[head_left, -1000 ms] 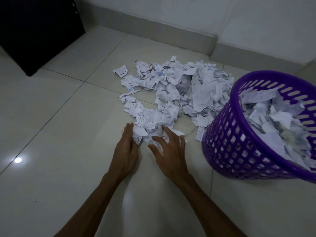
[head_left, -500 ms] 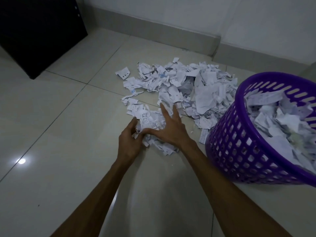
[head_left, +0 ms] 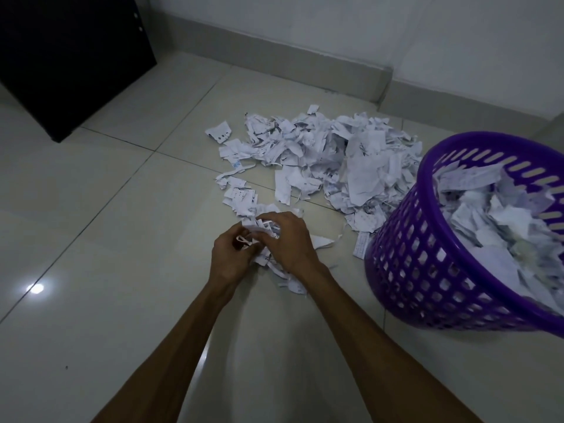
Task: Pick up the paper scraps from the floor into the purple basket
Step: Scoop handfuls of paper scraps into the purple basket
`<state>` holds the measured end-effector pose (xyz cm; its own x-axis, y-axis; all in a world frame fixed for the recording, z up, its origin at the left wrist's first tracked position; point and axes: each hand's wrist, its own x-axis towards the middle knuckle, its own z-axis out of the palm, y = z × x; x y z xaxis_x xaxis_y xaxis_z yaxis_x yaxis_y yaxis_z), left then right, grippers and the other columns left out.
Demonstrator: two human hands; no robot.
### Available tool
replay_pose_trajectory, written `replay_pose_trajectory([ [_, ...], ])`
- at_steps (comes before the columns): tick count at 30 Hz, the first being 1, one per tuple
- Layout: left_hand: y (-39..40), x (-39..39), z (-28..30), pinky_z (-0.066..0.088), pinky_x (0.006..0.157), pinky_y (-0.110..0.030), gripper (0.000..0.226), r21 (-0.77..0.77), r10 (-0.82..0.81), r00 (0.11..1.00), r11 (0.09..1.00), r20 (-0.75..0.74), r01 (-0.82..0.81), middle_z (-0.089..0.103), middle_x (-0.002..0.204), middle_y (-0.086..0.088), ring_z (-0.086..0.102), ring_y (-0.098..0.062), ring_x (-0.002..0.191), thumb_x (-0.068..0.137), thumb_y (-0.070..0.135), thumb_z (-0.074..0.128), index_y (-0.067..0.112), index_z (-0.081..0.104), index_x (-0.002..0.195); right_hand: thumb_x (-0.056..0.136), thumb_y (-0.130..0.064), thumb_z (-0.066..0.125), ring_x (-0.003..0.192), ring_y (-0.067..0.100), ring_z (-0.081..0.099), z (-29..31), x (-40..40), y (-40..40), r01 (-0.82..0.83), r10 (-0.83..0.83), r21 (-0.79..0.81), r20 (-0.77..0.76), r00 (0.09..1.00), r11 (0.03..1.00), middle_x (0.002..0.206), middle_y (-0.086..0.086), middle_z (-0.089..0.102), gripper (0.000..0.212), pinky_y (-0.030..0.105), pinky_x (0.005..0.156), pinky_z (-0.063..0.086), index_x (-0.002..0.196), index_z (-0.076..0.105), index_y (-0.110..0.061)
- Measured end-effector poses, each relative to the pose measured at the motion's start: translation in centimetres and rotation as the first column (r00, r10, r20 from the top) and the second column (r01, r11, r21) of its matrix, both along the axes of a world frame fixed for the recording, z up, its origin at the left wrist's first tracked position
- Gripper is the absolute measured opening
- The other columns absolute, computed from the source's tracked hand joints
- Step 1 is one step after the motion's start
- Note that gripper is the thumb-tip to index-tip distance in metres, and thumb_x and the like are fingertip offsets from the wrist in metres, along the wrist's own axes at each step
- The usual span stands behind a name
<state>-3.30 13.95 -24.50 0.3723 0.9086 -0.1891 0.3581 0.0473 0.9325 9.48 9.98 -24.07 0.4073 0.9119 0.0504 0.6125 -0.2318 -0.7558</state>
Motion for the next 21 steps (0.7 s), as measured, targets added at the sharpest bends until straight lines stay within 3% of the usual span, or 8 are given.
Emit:
replay_pose_trajectory([
  [2,0.0,0.0,0.9,0.058,0.085,-0.031,0.038,-0.037,0.018,0.997,0.999,0.075,-0.015,0.071,0.111,0.001,0.069,-0.009,0.094,0.086,0.007,0.070,0.017,0.066,0.122,0.087,-0.019,0.073,0.098,0.019,0.067,1.0,0.1,-0.2,0.027,-0.026,0.005,-0.094,0.995,1.000,0.108,0.007,0.074,0.024,0.026,0.089,0.050,0.110,0.074,-0.010],
  [4,0.0,0.1,2.0,0.056,0.078,-0.018,0.043,-0.063,0.035,0.988,0.998,0.151,-0.025,0.070,0.114,0.000,0.068,-0.001,0.092,0.086,0.005,0.070,0.014,0.064,0.127,0.086,-0.019,0.074,0.093,0.009,0.066,2.0,0.3,-0.5,0.070,-0.072,-0.018,-0.205,0.976,0.997,0.108,0.003,0.074,0.026,0.008,0.080,0.046,0.111,0.074,-0.012],
  [6,0.1,0.5,3.4,0.055,0.079,-0.016,0.047,-0.080,0.056,0.977,0.996,0.205,-0.040,0.068,0.118,0.000,0.067,-0.001,0.095,0.085,0.004,0.071,0.012,0.062,0.130,0.085,-0.021,0.075,0.090,0.003,0.064,3.2,0.8,-0.7,0.107,-0.110,-0.026,-0.299,0.948,0.994,0.106,-0.002,0.074,0.028,0.000,0.072,0.042,0.112,0.074,-0.016],
  [8,0.1,0.8,5.1,0.055,0.084,-0.019,0.050,-0.112,0.097,0.958,0.991,0.271,-0.069,0.065,0.124,-0.001,0.066,-0.005,0.101,0.084,0.002,0.071,0.011,0.060,0.132,0.085,-0.024,0.077,0.091,0.004,0.066,4.9,1.3,-0.7,0.113,-0.111,-0.017,-0.376,0.920,0.993,0.104,-0.004,0.074,0.028,0.005,0.075,0.046,0.112,0.074,-0.017],
  [12,0.3,1.9,9.0,0.055,0.086,-0.019,0.049,-0.098,0.085,0.931,0.994,0.355,-0.053,0.065,0.123,0.004,0.065,0.001,0.100,0.086,0.000,0.068,0.011,0.059,0.133,0.082,-0.028,0.079,0.096,0.011,0.069,8.9,2.4,0.1,0.129,-0.112,0.003,-0.466,0.878,0.992,0.104,-0.004,0.074,0.034,0.027,0.086,0.054,0.113,0.073,-0.017],
  [16,0.5,3.5,13.6,0.055,0.083,-0.018,0.048,-0.062,0.056,0.909,0.997,0.412,-0.034,0.066,0.118,0.010,0.066,-0.001,0.100,0.087,0.001,0.068,0.015,0.060,0.132,0.085,-0.027,0.077,0.093,0.004,0.067,14.2,4.0,-0.5,0.135,-0.089,0.047,-0.537,0.839,0.990,0.095,-0.013,0.070,0.026,0.019,0.078,0.052,0.109,0.070,-0.018],
  [18,0.2,4.7,15.8,0.055,0.089,-0.025,0.049,-0.041,0.031,0.902,0.999,0.432,-0.015,0.066,0.124,0.004,0.066,-0.010,0.108,0.086,0.002,0.070,0.016,0.061,0.131,0.086,-0.027,0.076,0.099,0.007,0.066,16.6,5.0,-1.2,0.144,-0.078,0.077,-0.552,0.830,0.987,0.103,-0.009,0.071,0.034,0.020,0.079,0.051,0.116,0.069,-0.016],
  [21,-0.7,6.6,18.4,0.055,0.079,-0.016,0.048,-0.026,0.005,0.886,1.000,0.463,0.007,0.069,0.111,0.012,0.068,0.000,0.097,0.085,0.003,0.071,0.015,0.061,0.131,0.087,-0.025,0.075,0.091,0.009,0.069,19.8,6.7,-2.6,0.137,-0.072,0.081,-0.544,0.836,0.987,0.106,-0.002,0.073,0.035,0.017,0.069,0.051,0.118,0.069,-0.013],
])
